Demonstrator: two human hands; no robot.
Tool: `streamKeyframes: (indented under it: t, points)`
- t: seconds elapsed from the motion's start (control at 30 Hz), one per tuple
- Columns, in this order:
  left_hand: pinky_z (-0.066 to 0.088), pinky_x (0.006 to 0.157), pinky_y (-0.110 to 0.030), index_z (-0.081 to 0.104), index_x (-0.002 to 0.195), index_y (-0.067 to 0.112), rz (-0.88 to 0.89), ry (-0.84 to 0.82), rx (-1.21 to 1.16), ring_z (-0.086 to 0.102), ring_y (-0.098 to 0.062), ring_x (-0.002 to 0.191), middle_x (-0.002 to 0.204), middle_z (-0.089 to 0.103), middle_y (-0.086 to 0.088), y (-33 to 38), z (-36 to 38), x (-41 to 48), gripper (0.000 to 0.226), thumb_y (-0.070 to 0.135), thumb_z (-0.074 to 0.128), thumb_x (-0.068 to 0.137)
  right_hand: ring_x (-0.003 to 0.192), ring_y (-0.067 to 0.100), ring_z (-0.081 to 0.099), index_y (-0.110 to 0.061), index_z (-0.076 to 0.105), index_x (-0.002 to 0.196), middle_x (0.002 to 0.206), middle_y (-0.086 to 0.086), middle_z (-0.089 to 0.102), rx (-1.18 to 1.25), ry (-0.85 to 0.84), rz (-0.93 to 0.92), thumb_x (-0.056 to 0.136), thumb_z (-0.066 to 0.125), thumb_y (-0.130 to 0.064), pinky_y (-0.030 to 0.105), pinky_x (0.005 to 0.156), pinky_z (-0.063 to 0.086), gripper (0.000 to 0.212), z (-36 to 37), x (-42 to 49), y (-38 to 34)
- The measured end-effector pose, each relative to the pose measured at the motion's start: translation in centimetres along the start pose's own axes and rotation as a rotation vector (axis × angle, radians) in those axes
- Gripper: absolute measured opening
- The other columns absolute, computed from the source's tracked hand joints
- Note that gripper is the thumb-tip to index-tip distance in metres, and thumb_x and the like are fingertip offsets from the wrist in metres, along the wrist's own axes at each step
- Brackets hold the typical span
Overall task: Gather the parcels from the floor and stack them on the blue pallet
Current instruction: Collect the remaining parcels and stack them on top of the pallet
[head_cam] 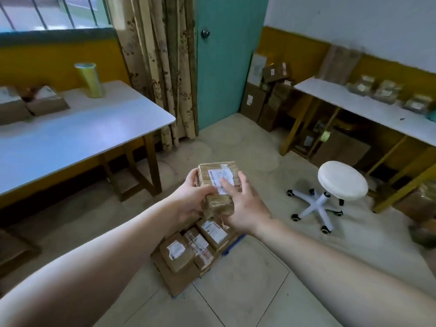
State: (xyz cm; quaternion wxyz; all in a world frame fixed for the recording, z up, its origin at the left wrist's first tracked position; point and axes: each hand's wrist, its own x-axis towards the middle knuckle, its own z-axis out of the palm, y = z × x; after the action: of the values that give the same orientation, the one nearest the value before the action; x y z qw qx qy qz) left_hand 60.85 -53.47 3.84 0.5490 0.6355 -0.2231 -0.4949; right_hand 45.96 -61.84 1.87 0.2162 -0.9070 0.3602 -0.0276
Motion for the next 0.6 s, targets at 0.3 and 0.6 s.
streamKeyframes:
  t: [0.3,0.6]
  points:
    - [0.056,0.057,-0.035,0.032,0.127,0.055,-0.122,0.149,-0.089,0.072,-0.020,0.079,0.113,0.066,-0.006,-3.0,-1.6,6.1,0.044,0.033,0.052,0.094,0.138,0.033,0.017,-0.042,0.011,0.149,0.159,-0.016,0.006,-0.195,-0.106,-0.390,0.090,0.053,-0.051,0.051,0.102,0.037,0.073,3.1,9.7,4.6]
    - [0.041,0.101,-0.038,0.018,0.150,0.029,-0.345,0.528,0.294,0.044,-0.023,0.128,0.150,0.035,-0.004,-16.4,-1.5,10.3,0.058,0.041,0.040,0.097,0.134,0.028,0.027,-0.033,0.027,0.148,0.157,-0.011,0.022,-0.252,-0.223,-0.633,0.087,0.062,-0.046,0.048,0.092,0.047,0.072,11.6,12.7,13.7]
